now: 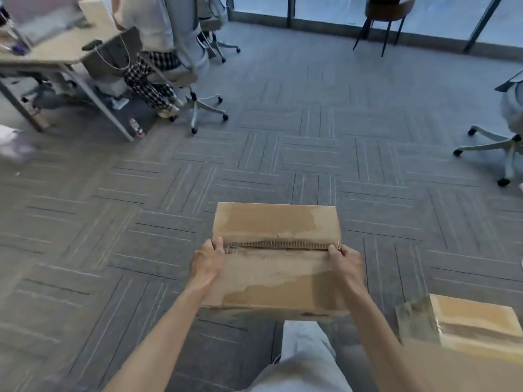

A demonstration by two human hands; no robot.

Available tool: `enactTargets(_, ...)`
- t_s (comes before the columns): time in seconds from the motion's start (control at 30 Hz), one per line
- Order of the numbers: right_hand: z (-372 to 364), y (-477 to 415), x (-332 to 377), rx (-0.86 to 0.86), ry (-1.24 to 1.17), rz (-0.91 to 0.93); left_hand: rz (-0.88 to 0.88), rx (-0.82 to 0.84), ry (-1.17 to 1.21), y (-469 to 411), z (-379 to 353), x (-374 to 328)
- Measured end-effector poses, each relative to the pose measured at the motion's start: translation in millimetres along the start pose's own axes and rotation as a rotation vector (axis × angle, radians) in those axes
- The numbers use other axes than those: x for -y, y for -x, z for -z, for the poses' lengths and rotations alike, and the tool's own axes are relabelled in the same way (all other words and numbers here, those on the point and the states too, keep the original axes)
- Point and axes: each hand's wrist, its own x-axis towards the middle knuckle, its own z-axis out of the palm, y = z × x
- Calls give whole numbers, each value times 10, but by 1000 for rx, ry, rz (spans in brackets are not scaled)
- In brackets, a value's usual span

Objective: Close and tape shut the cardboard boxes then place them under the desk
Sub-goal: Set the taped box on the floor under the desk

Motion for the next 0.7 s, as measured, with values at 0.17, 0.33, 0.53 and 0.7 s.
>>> enactTargets(0.17, 191, -1206, 552, 57, -41, 42, 16, -53, 34, -779, -151, -1012)
enactTargets(0.33, 624, -2173, 891, -47, -153, 20, -86, -78, 70, -1336, -467, -2108)
enactTargets(0.53, 1376, -2910, 835, -205, -239, -62, -252, 73, 60, -1883, -1174, -3353)
enactTargets(0.7, 2020, -3387, 592, -432, -351, -178, -413, 292, 46, -2161, -2054, -4467)
